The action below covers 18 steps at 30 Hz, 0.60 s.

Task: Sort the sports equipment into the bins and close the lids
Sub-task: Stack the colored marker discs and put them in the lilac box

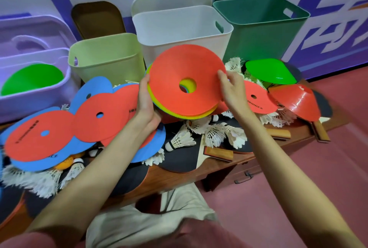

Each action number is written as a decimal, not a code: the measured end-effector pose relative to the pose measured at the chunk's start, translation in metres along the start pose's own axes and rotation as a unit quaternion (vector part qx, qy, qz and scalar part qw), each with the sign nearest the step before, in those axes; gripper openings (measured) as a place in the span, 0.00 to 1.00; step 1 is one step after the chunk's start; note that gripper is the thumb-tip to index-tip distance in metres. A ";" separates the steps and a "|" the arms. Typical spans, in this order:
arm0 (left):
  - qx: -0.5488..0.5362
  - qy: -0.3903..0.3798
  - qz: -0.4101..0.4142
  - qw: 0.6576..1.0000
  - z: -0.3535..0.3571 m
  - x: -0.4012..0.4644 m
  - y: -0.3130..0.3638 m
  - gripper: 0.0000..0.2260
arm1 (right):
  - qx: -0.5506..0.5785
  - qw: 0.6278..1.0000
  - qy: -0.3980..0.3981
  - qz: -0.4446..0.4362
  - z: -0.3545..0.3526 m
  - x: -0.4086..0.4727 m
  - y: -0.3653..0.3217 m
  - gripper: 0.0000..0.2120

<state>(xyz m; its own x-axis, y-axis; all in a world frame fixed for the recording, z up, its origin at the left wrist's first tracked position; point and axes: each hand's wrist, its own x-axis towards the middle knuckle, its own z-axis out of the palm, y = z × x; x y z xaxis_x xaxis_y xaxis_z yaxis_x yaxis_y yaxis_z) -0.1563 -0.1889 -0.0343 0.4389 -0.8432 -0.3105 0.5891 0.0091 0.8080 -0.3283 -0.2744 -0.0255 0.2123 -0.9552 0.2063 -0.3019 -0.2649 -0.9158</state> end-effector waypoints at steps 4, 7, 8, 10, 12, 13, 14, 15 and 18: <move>-0.025 -0.017 -0.027 0.999 0.011 -0.004 -0.004 0.21 | -0.161 0.984 0.056 -0.059 0.000 -0.005 0.017 0.10; -0.043 -0.027 -0.056 0.997 0.024 -0.004 -0.010 0.23 | -0.222 0.969 0.062 -0.085 -0.008 -0.007 0.024 0.19; -0.043 -0.027 -0.064 0.997 0.028 -0.003 -0.013 0.24 | -0.247 0.964 0.058 -0.082 -0.012 -0.007 0.028 0.19; -0.040 -0.026 -0.076 0.996 0.037 -0.002 -0.018 0.26 | -0.289 0.954 0.041 -0.063 -0.024 -0.005 0.035 0.18; -0.043 -0.033 -0.091 0.994 0.045 0.000 -0.024 0.27 | -0.300 0.953 0.030 -0.042 -0.041 -0.004 0.041 0.19; -0.047 -0.040 -0.099 0.993 0.049 0.000 -0.026 0.28 | -0.300 0.953 0.038 -0.029 -0.051 -0.003 0.044 0.20; -0.050 -0.047 -0.104 0.992 0.052 0.001 -0.029 0.28 | -0.301 0.952 0.059 -0.018 -0.062 -0.001 0.047 0.21; -0.050 -0.052 -0.108 0.992 0.056 0.002 -0.032 0.28 | -0.310 0.947 0.083 0.000 -0.075 0.002 0.051 0.22; -0.045 -0.064 -0.114 0.990 0.064 0.001 -0.038 0.26 | -0.383 0.910 0.130 0.088 -0.114 0.010 0.067 0.28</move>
<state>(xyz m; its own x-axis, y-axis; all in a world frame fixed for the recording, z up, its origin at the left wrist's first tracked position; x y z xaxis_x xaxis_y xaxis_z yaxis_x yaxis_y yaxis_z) -0.2213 -0.2247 -0.0333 0.2005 -0.8903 -0.4088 0.7234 -0.1468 0.6746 -0.4524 -0.3164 -0.0452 -0.0987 -0.9642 0.2462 -0.8908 -0.0247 -0.4538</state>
